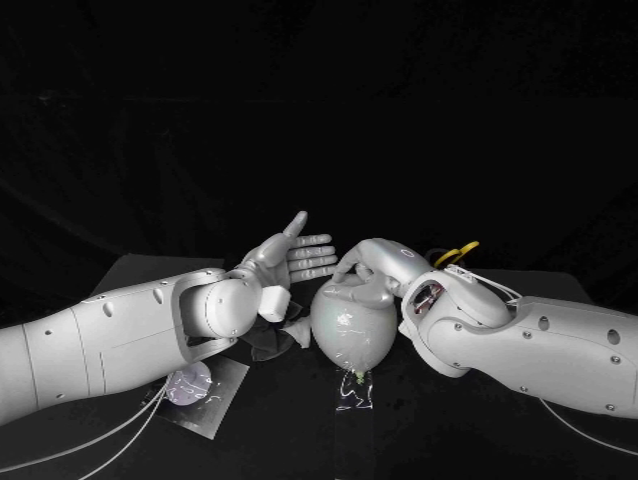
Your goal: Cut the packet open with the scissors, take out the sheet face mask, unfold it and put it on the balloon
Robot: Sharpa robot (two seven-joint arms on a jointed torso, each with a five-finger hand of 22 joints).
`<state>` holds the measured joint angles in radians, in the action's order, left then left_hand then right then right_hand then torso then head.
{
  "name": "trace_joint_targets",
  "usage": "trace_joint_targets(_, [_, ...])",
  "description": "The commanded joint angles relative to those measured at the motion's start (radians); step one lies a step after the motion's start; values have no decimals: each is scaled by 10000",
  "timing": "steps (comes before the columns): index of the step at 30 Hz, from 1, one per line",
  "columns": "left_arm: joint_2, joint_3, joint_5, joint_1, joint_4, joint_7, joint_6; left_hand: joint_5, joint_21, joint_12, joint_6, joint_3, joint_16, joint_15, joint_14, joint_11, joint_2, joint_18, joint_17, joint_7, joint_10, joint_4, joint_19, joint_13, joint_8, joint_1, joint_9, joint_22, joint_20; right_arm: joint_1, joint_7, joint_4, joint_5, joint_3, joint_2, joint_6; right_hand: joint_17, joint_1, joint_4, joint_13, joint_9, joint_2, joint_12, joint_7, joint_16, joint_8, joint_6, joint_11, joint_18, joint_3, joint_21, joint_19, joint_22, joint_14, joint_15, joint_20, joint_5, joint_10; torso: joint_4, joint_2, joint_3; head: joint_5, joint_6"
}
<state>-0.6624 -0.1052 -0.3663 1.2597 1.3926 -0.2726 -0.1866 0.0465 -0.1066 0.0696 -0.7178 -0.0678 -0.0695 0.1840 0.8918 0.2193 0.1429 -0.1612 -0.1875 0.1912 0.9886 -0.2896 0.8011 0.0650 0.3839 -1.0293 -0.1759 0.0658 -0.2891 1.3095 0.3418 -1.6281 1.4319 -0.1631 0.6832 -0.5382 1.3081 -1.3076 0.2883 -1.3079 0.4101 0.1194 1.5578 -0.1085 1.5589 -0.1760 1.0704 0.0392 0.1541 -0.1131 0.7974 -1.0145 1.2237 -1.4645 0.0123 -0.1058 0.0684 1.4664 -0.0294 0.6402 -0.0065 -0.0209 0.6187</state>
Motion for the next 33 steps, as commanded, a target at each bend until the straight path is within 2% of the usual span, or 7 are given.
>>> trace_joint_targets(1, [-76,14,102,11,-84,-456,361,26,-103,13,-65,109,-59,-18,73,-77,-141,-158,28,795,93,7,278,-1,101,-620,-11,32,-8,-12,-1305,-127,-691,-3,189,-1020,2324,-263,-42,-2452,-58,-46,-104,-93,-12,166,-127,21,122,45,-143,66,0,-915,3,32,222,953,4,-10,-9,-11,18])
trace_joint_targets(6, [-423,26,1179,32,-198,-842,713,63,-113,-29,-199,-105,-98,-54,68,-122,-780,-124,40,668,10,1005,181,-8,226,-2671,-25,36,-10,-2,-3285,-343,-1854,-3,585,-1910,2074,-870,-197,-2276,-147,-260,-340,-214,-123,375,-358,128,182,-173,-609,436,-131,-779,-85,-27,563,849,3,-10,0,-39,51])
trace_joint_targets(9, [-748,41,2480,52,-215,-1026,766,56,-168,-12,-413,-822,-271,-213,316,-298,-1126,-137,-30,435,49,2285,199,-6,301,-4623,-26,61,-1,8,-4388,-523,-2499,-3,856,-2246,1944,-1153,-290,-2175,-182,-326,-479,-259,-184,446,-420,171,202,-290,-796,598,-175,-700,-126,-63,609,782,-2,-3,8,-34,68])
trace_joint_targets(13, [-1252,47,4850,64,-144,-1149,635,45,-370,86,-814,-1557,-663,-349,766,-375,-1528,-203,-199,421,425,2798,388,8,236,-5305,78,141,39,20,-5319,-793,-3080,-2,1244,-2442,1941,-1456,-407,-2168,-209,-390,-489,-275,-185,487,-398,189,204,-463,-821,623,-139,-689,-151,-98,384,771,-9,-1,8,-56,186])
trace_joint_targets(21, [-2135,-49,10531,-45,243,-1165,-53,46,-1385,457,-1719,-2602,-2458,-844,1657,-787,-2663,-191,-1274,74,1573,3147,1222,56,148,-5051,243,659,377,27,-5894,-1141,-3492,-4,1973,-2428,1961,-1615,-477,-2180,-228,-420,-472,-277,-174,512,-372,191,207,-604,-826,620,-109,-697,-159,-114,389,775,-32,-9,-9,-111,539])
trace_joint_targets(25, [-2316,-101,12799,-267,301,-1004,-450,83,-2567,831,-1841,-2480,-4900,-1213,1902,-1054,-3298,-211,-2967,-225,2064,3265,1939,215,81,-4654,316,1356,762,26,-5957,-1165,-3539,-5,2172,-2396,1963,-1631,-486,-2180,-231,-414,-472,-277,-172,516,-369,192,208,-619,-831,622,-107,-698,-159,-116,406,775,-27,-11,-4,-173,641])
trace_joint_targets(33, [-2035,-208,16024,-763,-119,-397,-1330,87,-5738,3238,-1232,-1888,-10079,-1414,572,-1255,-3332,-102,-6420,-348,1145,3213,1789,1965,589,-4455,112,3576,1424,13,-5971,-1154,-3597,-8,2386,-2282,1987,-1654,-499,-2191,-235,-403,-457,-280,-161,522,-363,193,207,-644,-822,613,-95,-711,-161,-118,443,781,3,33,-22,-279,762])
